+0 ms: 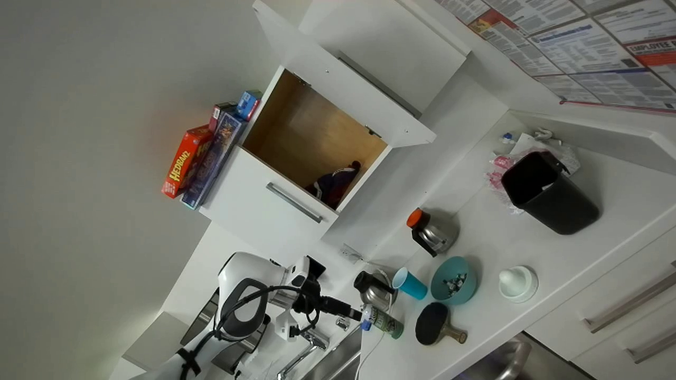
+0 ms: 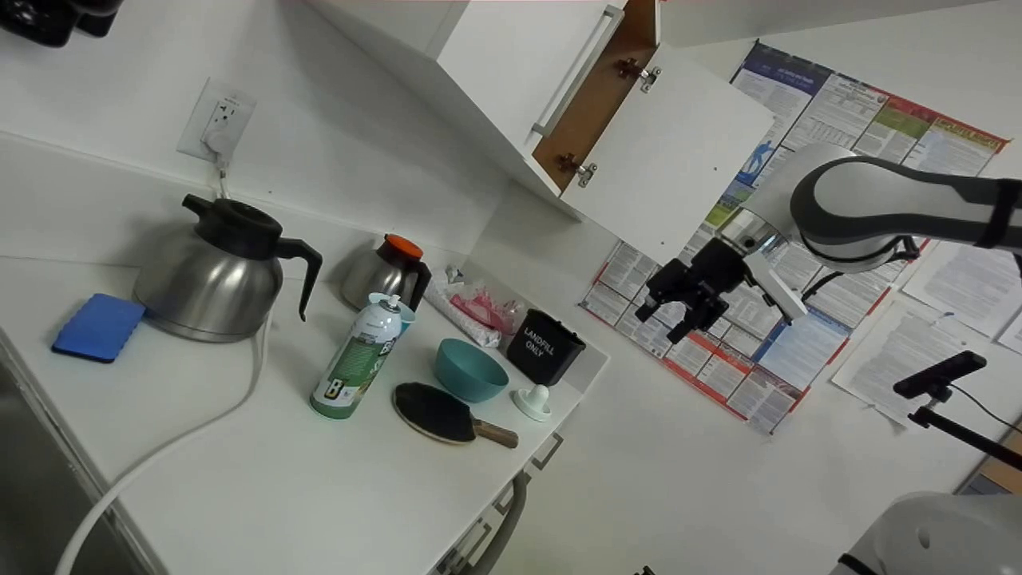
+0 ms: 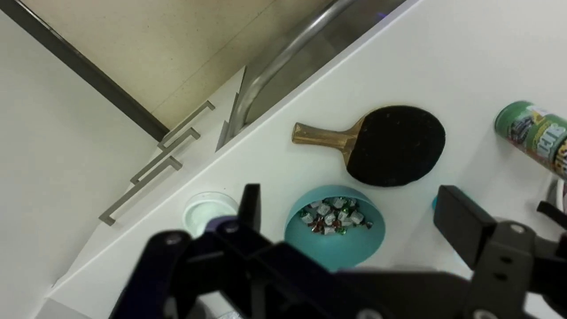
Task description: Open the top first drawer
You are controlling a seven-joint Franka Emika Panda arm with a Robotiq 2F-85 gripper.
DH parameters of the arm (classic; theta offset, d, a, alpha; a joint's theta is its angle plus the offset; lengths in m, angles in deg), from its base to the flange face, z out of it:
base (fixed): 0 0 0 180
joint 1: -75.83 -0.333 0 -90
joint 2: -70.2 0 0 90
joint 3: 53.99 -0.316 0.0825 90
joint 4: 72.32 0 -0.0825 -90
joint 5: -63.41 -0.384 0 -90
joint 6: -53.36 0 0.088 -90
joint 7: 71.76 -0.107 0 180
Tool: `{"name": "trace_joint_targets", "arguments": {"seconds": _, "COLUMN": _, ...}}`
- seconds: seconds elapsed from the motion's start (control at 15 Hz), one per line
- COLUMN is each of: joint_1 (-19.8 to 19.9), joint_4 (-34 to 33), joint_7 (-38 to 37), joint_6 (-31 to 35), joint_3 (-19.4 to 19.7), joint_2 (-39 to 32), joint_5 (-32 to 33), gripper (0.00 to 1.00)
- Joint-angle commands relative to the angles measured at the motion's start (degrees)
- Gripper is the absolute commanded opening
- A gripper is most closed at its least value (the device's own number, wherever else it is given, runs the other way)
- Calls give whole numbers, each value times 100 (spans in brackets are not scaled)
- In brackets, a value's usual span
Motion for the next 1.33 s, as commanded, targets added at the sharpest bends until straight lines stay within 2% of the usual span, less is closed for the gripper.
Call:
{"name": "trace_joint_targets", "arguments": {"seconds": 0.0, "joint_1": 403, "joint_4": -223, "joint_7": 204, "joint_6": 366, "joint_3": 506, "joint_2": -278, "joint_5": -16, "gripper": 100}}
{"name": "trace_joint_targets", "arguments": {"seconds": 0.33, "joint_1": 764, "joint_4": -371, "joint_7": 822, "joint_6": 1167, "joint_3": 1500, "joint_2": -988, "joint_5": -221, "gripper": 100}}
{"name": "trace_joint_targets", "arguments": {"seconds": 0.53, "joint_1": 725, "joint_4": -500, "joint_7": 1578, "joint_6": 1515, "joint_3": 2218, "joint_2": -1504, "joint_5": -693, "gripper": 100}}
{"name": "trace_joint_targets", "arguments": {"seconds": 0.73, "joint_1": 721, "joint_4": -738, "joint_7": 2297, "joint_6": 1566, "joint_3": 2748, "joint_2": -2062, "joint_5": -1216, "gripper": 100}}
{"name": "trace_joint_targets", "arguments": {"seconds": 0.8, "joint_1": 791, "joint_4": -872, "joint_7": 2369, "joint_6": 1290, "joint_3": 2766, "joint_2": -2219, "joint_5": -1177, "gripper": 100}}
{"name": "trace_joint_targets", "arguments": {"seconds": 0.87, "joint_1": 898, "joint_4": -528, "joint_7": 2216, "joint_6": 1505, "joint_3": 2568, "joint_2": -1840, "joint_5": -1099, "gripper": 100}}
{"name": "trace_joint_targets", "arguments": {"seconds": 1.2, "joint_1": 921, "joint_4": -748, "joint_7": 2320, "joint_6": 1472, "joint_3": 2624, "joint_2": -2220, "joint_5": -1133, "gripper": 100}}
{"name": "trace_joint_targets", "arguments": {"seconds": 1.27, "joint_1": 860, "joint_4": -812, "joint_7": 2454, "joint_6": 1578, "joint_3": 2744, "joint_2": -2305, "joint_5": -1409, "gripper": 100}}
